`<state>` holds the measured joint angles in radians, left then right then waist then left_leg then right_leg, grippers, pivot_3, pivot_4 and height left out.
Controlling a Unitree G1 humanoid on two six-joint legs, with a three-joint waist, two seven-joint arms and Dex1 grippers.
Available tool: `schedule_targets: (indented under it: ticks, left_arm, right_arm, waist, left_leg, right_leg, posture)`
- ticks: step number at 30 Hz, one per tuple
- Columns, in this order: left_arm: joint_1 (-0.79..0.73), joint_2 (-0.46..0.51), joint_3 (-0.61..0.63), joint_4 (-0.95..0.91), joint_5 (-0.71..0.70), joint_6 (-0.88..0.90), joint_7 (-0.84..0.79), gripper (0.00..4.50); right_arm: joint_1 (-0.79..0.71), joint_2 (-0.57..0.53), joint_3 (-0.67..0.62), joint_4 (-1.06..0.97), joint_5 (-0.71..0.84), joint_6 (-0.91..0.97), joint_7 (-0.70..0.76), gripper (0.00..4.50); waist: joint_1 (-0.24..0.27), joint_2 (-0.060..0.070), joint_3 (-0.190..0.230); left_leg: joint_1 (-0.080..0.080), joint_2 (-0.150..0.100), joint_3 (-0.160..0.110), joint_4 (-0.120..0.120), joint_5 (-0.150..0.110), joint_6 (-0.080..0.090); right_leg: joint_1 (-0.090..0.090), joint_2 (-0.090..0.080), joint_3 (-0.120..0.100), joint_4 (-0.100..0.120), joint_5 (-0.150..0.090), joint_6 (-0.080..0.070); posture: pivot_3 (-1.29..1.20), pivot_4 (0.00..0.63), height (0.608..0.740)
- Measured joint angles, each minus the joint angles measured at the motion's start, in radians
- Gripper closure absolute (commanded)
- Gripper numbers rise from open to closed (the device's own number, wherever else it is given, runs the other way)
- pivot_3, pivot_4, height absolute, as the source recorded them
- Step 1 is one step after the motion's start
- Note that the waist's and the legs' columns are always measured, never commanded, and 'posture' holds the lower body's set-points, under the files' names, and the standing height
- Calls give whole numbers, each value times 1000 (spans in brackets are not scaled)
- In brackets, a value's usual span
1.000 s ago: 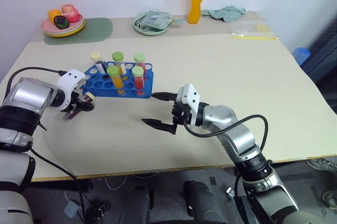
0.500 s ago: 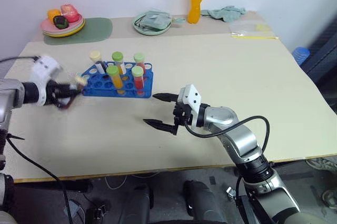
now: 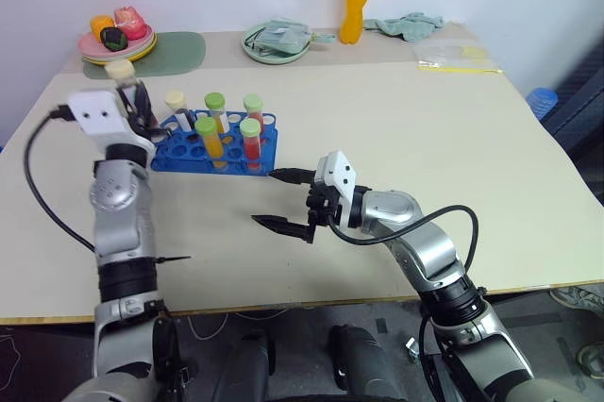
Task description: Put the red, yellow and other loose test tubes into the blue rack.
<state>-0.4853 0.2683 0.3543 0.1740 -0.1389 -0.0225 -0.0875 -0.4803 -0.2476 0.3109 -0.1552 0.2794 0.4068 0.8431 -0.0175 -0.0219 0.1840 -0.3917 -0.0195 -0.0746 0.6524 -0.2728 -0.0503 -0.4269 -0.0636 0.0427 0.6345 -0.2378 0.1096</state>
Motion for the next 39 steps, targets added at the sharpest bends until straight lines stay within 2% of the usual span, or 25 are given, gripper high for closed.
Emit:
schedule_targets:
  ticks: [7,22,38,39]
  left_arm:
    - [20,-6,-18,52,24,-50,32,3731]
    - [2,-33,-68,109,-12,-96,-28,3731]
    - [-41,-17,-86,279,21,-199,-8,3731]
    - [-41,-17,-86,283,21,-203,-8,3231]
  right_arm:
    - [3,-3,-2,-6,1,11,-25,0]
    - [7,-5,-2,-9,8,22,-34,0]
    - [13,-7,-2,-18,10,24,-40,0]
    - [13,-8,-2,-18,10,25,-40,0]
  waist:
    - [3,0,0]
    - [4,0,0]
    - [5,0,0]
    - [5,0,0]
  left_leg:
    - [0,0,0,0,0,0]
    - [0,0,0,0,0,0]
    - [1,0,0,0,0,0]
    - [1,0,0,0,0,0]
  right_leg:
    - [0,0,0,0,0,0]
    - [1,0,0,0,0,0]
    - [2,0,0,0,0,0]
    - [2,0,0,0,0,0]
  posture:
    - [0,150,740]
    - [0,150,740]
    - [0,150,740]
    - [0,150,740]
